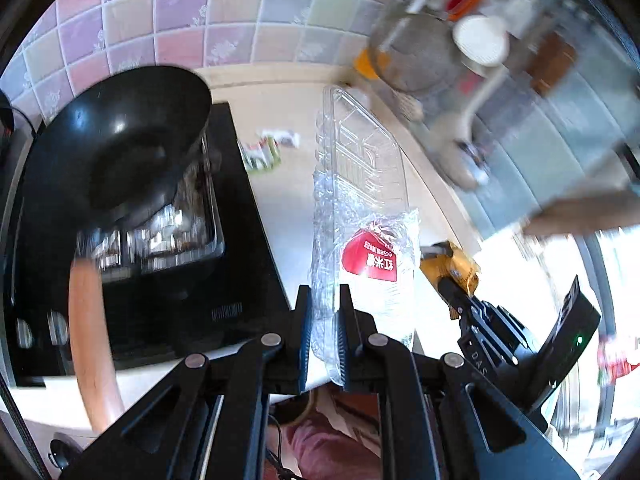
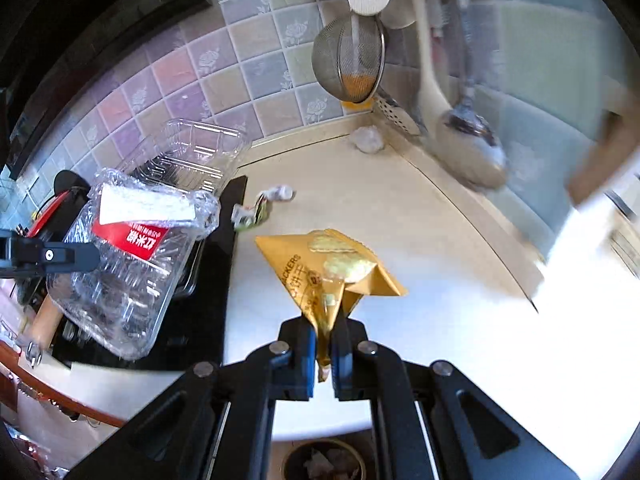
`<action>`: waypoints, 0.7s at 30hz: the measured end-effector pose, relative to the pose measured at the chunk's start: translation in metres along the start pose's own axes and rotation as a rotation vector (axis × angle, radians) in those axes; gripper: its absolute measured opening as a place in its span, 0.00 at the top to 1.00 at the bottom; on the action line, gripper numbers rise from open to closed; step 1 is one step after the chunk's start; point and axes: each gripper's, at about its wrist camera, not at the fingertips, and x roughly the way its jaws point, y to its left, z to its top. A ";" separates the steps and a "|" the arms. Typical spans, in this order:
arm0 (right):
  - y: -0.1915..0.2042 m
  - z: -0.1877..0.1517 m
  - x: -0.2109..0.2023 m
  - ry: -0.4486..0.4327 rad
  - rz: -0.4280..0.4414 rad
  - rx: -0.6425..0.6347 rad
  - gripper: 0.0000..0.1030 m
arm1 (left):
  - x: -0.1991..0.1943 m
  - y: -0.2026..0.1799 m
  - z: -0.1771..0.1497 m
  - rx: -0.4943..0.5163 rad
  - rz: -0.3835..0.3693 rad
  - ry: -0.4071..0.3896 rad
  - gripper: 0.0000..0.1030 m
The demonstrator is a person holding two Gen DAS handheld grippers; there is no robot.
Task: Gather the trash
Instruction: 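Carry the tray and snack bag down to the trash bin and open both tools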
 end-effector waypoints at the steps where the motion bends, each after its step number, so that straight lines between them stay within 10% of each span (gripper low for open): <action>1: 0.003 -0.009 -0.009 -0.001 -0.007 0.008 0.95 | -0.006 0.000 -0.017 0.015 -0.012 0.009 0.91; 11: 0.039 -0.118 -0.082 0.047 -0.055 0.093 0.95 | -0.016 0.004 -0.149 0.130 -0.027 0.118 0.91; 21: 0.038 -0.216 -0.071 0.235 -0.068 0.123 0.95 | 0.030 0.013 -0.247 0.171 -0.024 0.288 0.91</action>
